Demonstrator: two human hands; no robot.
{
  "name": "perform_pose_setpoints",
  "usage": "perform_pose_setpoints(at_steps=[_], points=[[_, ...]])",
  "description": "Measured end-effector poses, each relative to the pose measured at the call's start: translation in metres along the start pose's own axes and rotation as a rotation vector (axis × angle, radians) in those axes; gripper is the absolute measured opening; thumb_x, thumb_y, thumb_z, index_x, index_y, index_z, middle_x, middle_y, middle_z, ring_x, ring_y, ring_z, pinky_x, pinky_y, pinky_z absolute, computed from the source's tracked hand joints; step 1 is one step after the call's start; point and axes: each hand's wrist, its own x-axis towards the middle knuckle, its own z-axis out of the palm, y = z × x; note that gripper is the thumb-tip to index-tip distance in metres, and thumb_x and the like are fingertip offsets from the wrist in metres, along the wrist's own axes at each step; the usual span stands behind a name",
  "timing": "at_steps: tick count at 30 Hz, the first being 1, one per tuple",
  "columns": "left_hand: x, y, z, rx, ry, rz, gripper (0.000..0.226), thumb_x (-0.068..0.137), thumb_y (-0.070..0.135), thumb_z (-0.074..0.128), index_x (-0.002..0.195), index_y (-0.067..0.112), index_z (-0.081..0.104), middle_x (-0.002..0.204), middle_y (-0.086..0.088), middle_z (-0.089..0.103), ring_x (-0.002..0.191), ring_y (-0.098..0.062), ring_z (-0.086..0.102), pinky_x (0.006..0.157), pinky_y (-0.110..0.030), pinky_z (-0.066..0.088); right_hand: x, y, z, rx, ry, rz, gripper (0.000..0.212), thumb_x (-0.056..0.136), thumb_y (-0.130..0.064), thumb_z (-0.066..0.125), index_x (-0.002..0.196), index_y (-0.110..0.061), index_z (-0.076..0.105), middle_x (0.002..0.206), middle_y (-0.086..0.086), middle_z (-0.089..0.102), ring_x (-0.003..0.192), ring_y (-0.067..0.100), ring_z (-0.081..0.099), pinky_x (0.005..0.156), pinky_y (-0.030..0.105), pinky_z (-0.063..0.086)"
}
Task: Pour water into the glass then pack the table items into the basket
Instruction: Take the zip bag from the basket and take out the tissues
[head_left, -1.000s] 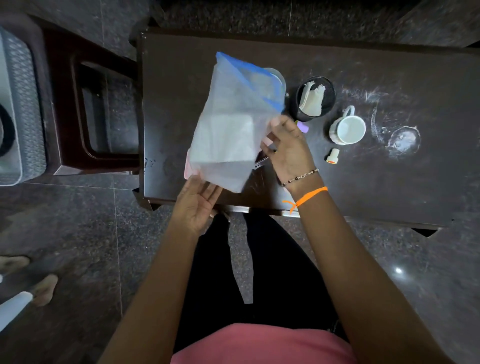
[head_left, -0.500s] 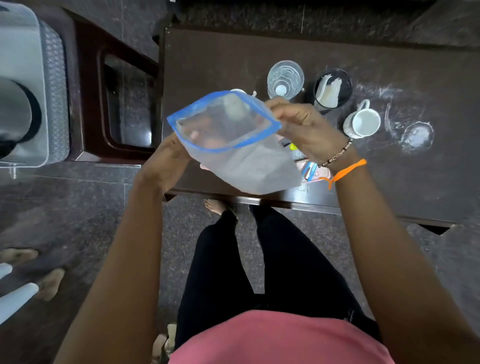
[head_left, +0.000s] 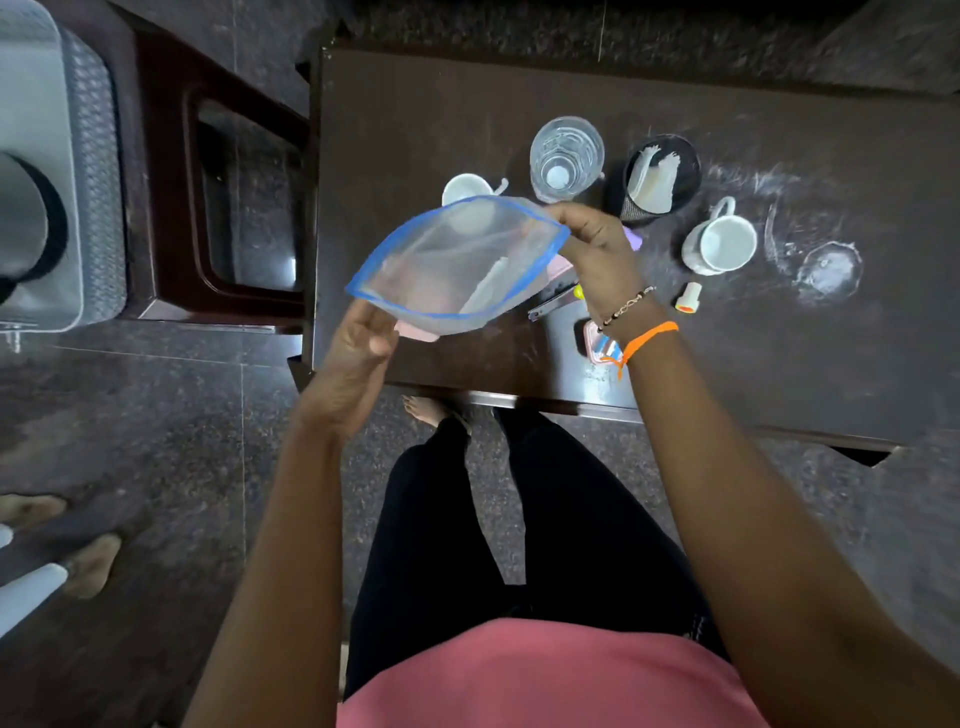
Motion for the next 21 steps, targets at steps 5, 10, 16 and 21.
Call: perform_pose_setpoints(at_steps=[5,10,16,21], points=[[0.007,-0.009,0.000,0.225,0.080,-0.099,0.065,0.066,0.003,0.075,0.126,0.009,0.051,0.124,0.005,0.064,0.119,-0.011,0.055,0.096,-0.028,0.045,0.007,-0.001,0.008,0.107,0.020,0.093,0.025,0.093,0.000,0.044,0.109,0.019,0.050,0.086,0.008,0.050,0.087,0.029,0.038,0.076,0.038,0.034],[0.023,-0.002,0.010,0.077,0.343,-0.047,0.014,0.093,0.017,0.053,0.104,0.020,0.061,0.098,0.008,0.071,0.092,-0.010,0.065,0.082,-0.029,0.054,0.012,0.006,0.014,-0.173,0.186,0.134,0.012,0.092,-0.003,0.046,0.082,-0.002,0.052,0.061,0.001,0.041,0.053,0.004,0.039,0.055,0.018,0.032],[0.036,-0.005,0.021,0.199,0.740,-0.128,0.025,0.097,0.014,0.046,0.120,0.019,0.038,0.102,0.006,0.057,0.088,-0.011,0.057,0.061,-0.009,0.049,-0.004,0.011,0.021,-0.036,0.170,0.128,0.030,0.093,-0.006,0.048,0.122,-0.013,0.043,0.076,0.001,0.047,0.071,0.012,0.046,0.072,0.022,0.040],[0.022,-0.011,0.006,0.258,0.453,0.017,0.044,0.094,-0.005,0.038,0.129,0.021,0.041,0.116,-0.001,0.054,0.084,-0.004,0.058,0.072,-0.022,0.051,-0.008,0.009,0.005,-0.360,-0.261,0.055,0.065,0.074,0.001,0.071,0.132,-0.013,0.047,0.106,-0.023,0.049,0.079,-0.014,0.048,0.073,0.002,0.036]])
